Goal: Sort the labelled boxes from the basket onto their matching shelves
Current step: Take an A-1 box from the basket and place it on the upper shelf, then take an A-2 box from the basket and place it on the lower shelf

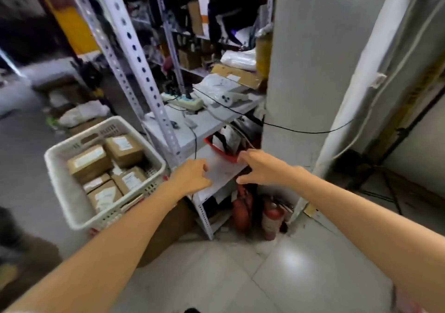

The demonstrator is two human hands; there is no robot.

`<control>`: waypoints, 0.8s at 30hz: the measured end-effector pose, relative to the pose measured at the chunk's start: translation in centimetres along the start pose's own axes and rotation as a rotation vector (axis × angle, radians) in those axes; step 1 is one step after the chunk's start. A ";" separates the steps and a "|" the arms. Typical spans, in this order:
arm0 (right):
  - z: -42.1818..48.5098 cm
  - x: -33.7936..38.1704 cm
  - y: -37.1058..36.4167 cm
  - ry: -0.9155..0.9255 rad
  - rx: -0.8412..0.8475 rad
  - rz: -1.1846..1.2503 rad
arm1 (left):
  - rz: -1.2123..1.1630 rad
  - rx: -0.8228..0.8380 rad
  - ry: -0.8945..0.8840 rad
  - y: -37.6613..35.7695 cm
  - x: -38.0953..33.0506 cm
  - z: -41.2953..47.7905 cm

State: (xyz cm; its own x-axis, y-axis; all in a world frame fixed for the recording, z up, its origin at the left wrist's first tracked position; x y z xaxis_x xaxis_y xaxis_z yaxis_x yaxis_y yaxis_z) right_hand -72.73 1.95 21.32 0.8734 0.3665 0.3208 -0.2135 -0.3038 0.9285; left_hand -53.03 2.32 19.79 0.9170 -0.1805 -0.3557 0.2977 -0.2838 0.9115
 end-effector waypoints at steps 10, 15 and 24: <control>11.8 23.4 -2.6 0.380 0.139 -0.139 | -0.049 -0.132 0.436 6.1 20.2 -14.2; 15.7 31.5 -5.7 0.456 0.189 -0.153 | -0.080 -0.190 0.546 8.0 27.7 -18.5; 22.7 36.7 -7.9 0.385 0.188 -0.132 | -0.167 -0.208 0.539 9.6 36.3 -17.8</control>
State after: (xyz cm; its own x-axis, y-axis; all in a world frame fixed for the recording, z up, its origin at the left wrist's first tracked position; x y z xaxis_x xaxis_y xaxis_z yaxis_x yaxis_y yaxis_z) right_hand -29.01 -2.17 21.55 0.6536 0.7028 0.2810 0.0031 -0.3737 0.9275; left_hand -12.11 9.80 19.33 0.8424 0.3692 -0.3925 0.4454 -0.0670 0.8928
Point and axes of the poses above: each hand's wrist, its own z-axis towards the middle knuckle, its own y-axis out of the back of the hand, x = y × z, the point moved 3 cm from there along z, towards the middle knuckle, and after that the axes turned 3 degrees about -y, right-handed, at the moved point
